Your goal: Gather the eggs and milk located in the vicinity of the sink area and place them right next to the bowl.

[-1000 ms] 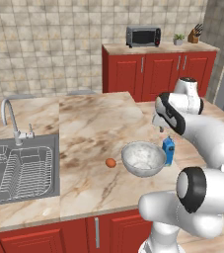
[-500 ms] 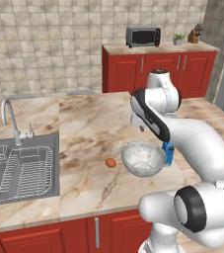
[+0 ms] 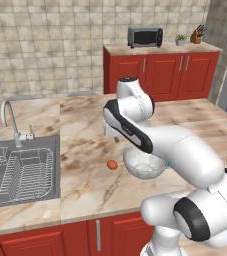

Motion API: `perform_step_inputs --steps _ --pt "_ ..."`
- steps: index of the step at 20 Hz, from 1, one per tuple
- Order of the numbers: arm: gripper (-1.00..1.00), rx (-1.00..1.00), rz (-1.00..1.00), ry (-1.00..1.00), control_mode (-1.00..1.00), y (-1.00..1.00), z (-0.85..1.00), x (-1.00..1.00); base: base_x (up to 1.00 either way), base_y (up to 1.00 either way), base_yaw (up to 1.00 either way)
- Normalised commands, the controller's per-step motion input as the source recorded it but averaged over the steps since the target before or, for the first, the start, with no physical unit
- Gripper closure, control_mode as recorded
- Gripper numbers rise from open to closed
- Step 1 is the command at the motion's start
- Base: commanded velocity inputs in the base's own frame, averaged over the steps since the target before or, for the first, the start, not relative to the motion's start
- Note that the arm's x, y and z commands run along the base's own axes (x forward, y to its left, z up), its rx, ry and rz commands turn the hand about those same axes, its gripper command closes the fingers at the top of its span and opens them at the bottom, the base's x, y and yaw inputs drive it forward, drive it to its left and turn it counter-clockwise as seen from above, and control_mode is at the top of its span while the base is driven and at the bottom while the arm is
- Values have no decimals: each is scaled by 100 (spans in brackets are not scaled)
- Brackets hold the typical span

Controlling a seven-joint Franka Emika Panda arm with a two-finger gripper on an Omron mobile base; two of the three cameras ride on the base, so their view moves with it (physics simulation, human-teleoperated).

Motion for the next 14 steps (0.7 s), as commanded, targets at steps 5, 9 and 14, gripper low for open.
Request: perform_step_inputs --steps 5,9,14 --pt "-100 -7 13 19 -100 55 -75 0 0 0 0" --pt "-100 -5 15 11 -100 33 -44 5 0 0 0" --pt "-100 -2 13 0 -100 17 -5 18 0 0 0"
